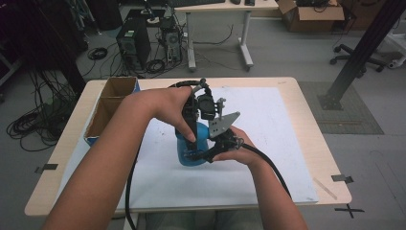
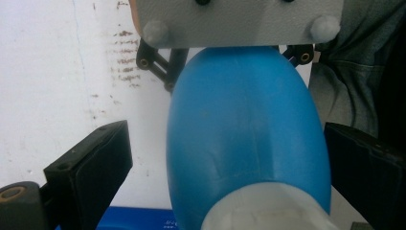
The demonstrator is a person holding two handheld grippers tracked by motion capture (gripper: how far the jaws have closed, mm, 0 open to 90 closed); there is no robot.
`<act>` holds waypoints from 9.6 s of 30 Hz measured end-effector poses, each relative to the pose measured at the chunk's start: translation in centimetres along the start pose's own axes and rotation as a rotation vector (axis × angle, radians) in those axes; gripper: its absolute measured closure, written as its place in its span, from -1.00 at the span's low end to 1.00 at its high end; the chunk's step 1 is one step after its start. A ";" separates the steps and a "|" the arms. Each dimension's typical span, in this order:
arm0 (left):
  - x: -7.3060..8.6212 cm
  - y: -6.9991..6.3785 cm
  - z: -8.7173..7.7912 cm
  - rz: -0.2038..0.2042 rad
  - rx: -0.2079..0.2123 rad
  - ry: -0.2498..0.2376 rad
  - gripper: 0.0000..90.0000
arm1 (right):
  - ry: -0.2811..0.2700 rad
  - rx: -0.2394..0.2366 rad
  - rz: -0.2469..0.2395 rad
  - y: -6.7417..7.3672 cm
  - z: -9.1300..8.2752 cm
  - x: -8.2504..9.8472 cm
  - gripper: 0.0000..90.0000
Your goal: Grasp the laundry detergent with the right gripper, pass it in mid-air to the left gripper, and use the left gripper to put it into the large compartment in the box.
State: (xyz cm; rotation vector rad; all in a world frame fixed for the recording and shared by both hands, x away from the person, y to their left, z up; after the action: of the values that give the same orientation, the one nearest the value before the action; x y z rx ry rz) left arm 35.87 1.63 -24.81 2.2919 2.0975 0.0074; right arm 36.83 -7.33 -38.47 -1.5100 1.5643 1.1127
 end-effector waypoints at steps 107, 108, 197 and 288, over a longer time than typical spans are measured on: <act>-0.6 0.5 -0.7 -0.022 0.002 0.051 -0.16 | 0.019 0.173 0.099 0.8 -6.5 1.4 -1.00; -0.7 0.5 -0.7 -0.021 0.002 0.051 -0.16 | 0.024 0.178 0.098 0.8 -6.8 1.5 -1.00; 13.6 4.1 -16.5 -1.101 -0.156 -0.129 -0.17 | 0.572 0.359 0.022 -0.8 -18.9 -2.0 -0.96; 24.8 5.2 0.7 -1.402 -0.028 -0.035 -0.17 | 0.629 0.328 0.002 -0.9 -16.9 -0.9 -0.94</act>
State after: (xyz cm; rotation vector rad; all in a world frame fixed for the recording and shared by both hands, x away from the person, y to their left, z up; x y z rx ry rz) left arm 43.22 25.85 -25.90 0.3938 3.0454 -0.0386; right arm 39.23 -22.37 -31.05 -1.7096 2.0351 0.3478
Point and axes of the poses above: each handheld gripper's, and its own axes: z roughly forward along the jaws, x roughly out of its underside, y roughly to its left, the point moved 2 cm from there along z, roughly forward along the jaws, and after that the axes turned 8 degrees about z, right-handed, at the moved point
